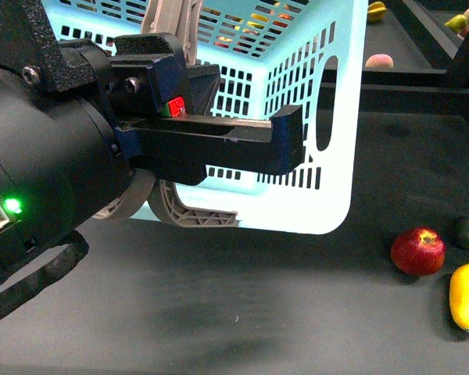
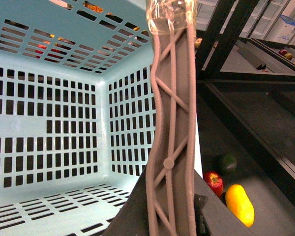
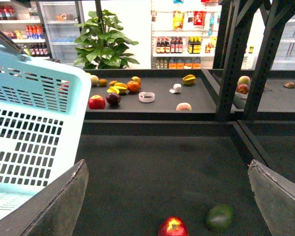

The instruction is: Pick mango with right arm and hold basket with left

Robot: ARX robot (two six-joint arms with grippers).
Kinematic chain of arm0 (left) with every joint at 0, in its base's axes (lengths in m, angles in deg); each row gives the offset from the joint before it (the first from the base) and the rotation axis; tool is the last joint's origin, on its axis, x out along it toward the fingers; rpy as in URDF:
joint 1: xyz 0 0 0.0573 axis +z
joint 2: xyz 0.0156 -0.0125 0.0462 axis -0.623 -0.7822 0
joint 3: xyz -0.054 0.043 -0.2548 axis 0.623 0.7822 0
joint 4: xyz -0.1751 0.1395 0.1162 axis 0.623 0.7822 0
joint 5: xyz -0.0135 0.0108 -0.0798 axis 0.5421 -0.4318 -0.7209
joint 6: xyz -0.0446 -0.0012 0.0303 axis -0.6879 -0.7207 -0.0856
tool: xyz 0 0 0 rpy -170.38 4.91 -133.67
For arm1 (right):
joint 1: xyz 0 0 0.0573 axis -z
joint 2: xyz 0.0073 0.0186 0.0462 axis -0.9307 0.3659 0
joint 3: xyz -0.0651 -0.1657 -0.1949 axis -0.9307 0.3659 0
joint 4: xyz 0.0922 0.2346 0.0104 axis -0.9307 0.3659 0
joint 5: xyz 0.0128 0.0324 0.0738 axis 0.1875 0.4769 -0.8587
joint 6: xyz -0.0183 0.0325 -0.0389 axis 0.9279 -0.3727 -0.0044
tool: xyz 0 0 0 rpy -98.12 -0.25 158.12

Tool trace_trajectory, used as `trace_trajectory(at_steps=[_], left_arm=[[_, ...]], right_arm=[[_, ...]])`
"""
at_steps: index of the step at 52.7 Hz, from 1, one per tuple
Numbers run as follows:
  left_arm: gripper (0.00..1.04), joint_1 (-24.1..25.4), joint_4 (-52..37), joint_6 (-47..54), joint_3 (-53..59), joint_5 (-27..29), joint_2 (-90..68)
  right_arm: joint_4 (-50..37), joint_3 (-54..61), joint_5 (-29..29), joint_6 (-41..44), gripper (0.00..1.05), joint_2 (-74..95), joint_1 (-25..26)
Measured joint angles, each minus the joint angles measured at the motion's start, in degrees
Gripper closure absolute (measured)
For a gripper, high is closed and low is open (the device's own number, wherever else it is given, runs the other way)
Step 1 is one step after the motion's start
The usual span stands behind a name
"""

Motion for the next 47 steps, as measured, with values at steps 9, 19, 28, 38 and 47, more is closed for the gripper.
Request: trace_trajectory(at_steps=[9,19,28,38,47], left_arm=[[0.98,0.0,0.0,-0.24,0.0,-0.09,0.0],[0.98,0.0,0.0,-0.39,0.0,-0.26,0.0],[0.98,0.0,0.0,-0.37,0.0,-0.15,0.0],[0.98,0.0,-0.02,-0.5,-0.02,-0.15,0.0],[0.98,0.0,-0.02,-0.63,-0.02,-0.24,0.0]], right_arm=[[0.0,0.0,0.0,0.0,0.08,0.0,0.0],[0.0,0.0,0.0,0.0,0.08,0.0,0.0],[1.11,-0.28,2.45,-1.14,0.08,0.61,-0.76],[-4.81,-2.97,6.6,-10.29,0.08,21.73,5.49],[-23.32,-5.99,-0.52,-11.67,0.08,46.86,15.43]])
